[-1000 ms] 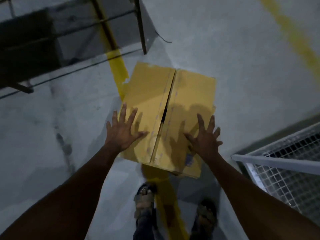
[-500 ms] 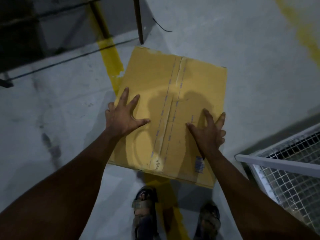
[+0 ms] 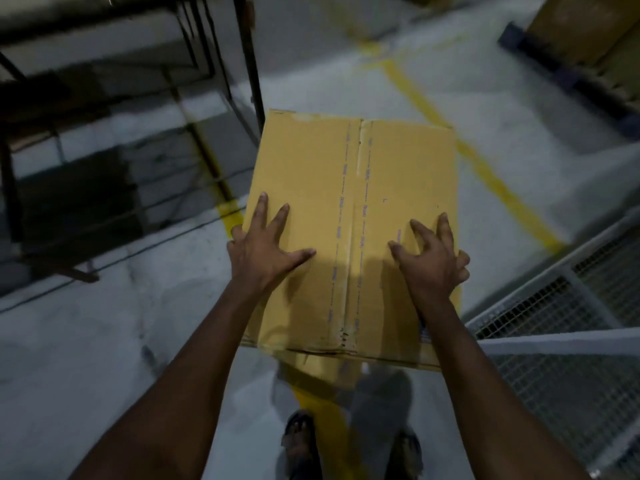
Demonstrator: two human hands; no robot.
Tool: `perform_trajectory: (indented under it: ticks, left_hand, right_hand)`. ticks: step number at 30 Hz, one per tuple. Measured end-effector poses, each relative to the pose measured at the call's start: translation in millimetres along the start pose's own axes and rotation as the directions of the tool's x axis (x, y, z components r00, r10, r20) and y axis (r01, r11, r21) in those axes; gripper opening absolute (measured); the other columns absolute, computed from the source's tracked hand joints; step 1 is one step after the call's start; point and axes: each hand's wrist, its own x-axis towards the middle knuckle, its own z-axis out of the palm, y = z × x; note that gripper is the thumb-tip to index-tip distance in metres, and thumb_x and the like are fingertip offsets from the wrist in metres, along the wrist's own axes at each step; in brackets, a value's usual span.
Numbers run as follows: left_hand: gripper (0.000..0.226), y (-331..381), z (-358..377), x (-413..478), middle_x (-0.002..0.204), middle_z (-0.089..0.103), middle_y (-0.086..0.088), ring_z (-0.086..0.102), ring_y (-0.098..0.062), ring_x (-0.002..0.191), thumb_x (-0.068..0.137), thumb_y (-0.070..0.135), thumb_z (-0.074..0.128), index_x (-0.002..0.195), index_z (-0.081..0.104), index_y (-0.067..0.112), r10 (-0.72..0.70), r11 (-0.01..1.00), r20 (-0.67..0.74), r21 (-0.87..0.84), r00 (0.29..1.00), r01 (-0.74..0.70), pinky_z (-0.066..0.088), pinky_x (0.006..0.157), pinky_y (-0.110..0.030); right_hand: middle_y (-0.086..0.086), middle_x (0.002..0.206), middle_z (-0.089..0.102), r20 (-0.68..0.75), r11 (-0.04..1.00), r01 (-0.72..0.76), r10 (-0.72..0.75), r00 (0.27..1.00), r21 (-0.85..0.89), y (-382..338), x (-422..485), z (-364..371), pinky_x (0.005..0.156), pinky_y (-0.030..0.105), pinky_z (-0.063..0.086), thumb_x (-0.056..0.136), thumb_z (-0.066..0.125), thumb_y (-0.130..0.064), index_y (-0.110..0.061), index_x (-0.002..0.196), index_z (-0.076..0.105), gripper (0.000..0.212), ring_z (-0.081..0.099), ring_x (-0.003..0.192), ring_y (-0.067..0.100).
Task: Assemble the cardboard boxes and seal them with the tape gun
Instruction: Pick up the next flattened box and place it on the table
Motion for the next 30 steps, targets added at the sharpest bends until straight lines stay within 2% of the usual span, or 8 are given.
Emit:
perform_trajectory:
  ticks: [6, 10, 13, 16, 21, 30]
  left_hand:
    - [0.106, 94.9, -135.6, -39.4, 0.165, -0.005, 0.016, 0.031, -0.045, 0.135, 0.063, 0.093, 0.048, 0.153, 0.022, 0.045, 0.078, 0.996, -0.086, -0.026, 0.993, -0.081, 0.036, 0.105, -0.058]
    - [0.105, 163.3, -190.8, -73.2, 0.165, -0.005, 0.016, 0.027, -0.044, 0.139, 0.064, 0.091, 0.051, 0.153, 0.021, 0.045, 0.136, 0.989, -0.123, -0.044, 0.983, -0.142, 0.033, 0.107, -0.059]
    - [0.106, 218.2, -210.5, -99.2, 0.165, -0.005, 0.016, 0.027, -0.044, 0.139, 0.062, 0.094, 0.045, 0.153, 0.021, 0.045, 0.187, 0.979, -0.161, -0.055, 0.969, -0.198, 0.033, 0.108, -0.056]
    - [0.104, 282.8, -212.1, -132.8, 0.165, -0.006, 0.015, 0.030, -0.042, 0.135, 0.063, 0.093, 0.042, 0.152, 0.021, 0.045, 0.237, 0.966, -0.179, -0.057, 0.955, -0.251, 0.032, 0.108, -0.053]
    - [0.095, 397.6, -187.5, -197.2, 0.164, -0.003, 0.016, 0.034, -0.040, 0.129, 0.068, 0.088, 0.045, 0.151, 0.021, 0.047, 0.327, 0.939, -0.144, -0.066, 0.934, -0.339, 0.034, 0.102, -0.051]
    - [0.094, 560.0, -100.0, -293.4, 0.165, -0.001, 0.012, 0.031, -0.042, 0.134, 0.070, 0.086, 0.049, 0.151, 0.024, 0.046, 0.451, 0.891, 0.049, -0.086, 0.891, -0.447, 0.031, 0.106, -0.054]
  right_hand:
    - [-0.019, 0.156, 0.032, -0.162, 0.992, -0.008, 0.028, 0.986, 0.123, -44.3, -18.6, -163.5, 0.103, 0.045, 0.026, 0.080, 0.071, -0.044, -0.045, 0.118, 0.066, 0.038, 0.033, 0.132, 0.033]
    - [-0.021, 0.151, 0.041, -0.275, 0.981, -0.012, 0.066, 0.959, 0.193, -38.7, -28.6, -258.5, 0.100, 0.043, 0.027, 0.081, 0.069, -0.039, -0.045, 0.111, 0.068, 0.031, 0.035, 0.129, 0.031]
    - [-0.023, 0.147, 0.045, -0.353, 0.973, -0.014, 0.097, 0.931, 0.230, -13.0, -30.3, -320.0, 0.098, 0.042, 0.028, 0.079, 0.066, -0.038, -0.045, 0.107, 0.069, 0.029, 0.041, 0.125, 0.031]
    - [-0.023, 0.144, 0.049, -0.415, 0.967, -0.023, 0.131, 0.900, 0.255, 31.4, -33.0, -377.7, 0.098, 0.042, 0.027, 0.078, 0.063, -0.039, -0.044, 0.105, 0.069, 0.028, 0.046, 0.124, 0.029]
    - [-0.018, 0.142, 0.051, -0.470, 0.953, -0.142, 0.257, 0.844, 0.267, 124.1, -46.1, -469.6, 0.098, 0.045, 0.028, 0.082, 0.062, -0.036, -0.045, 0.106, 0.069, 0.026, 0.043, 0.122, 0.030]
    - [-0.015, 0.142, 0.051, -0.480, 0.930, -0.300, 0.367, 0.797, 0.213, 312.8, -80.0, -576.8, 0.093, 0.046, 0.028, 0.080, 0.065, -0.039, -0.044, 0.105, 0.069, 0.027, 0.042, 0.119, 0.032]
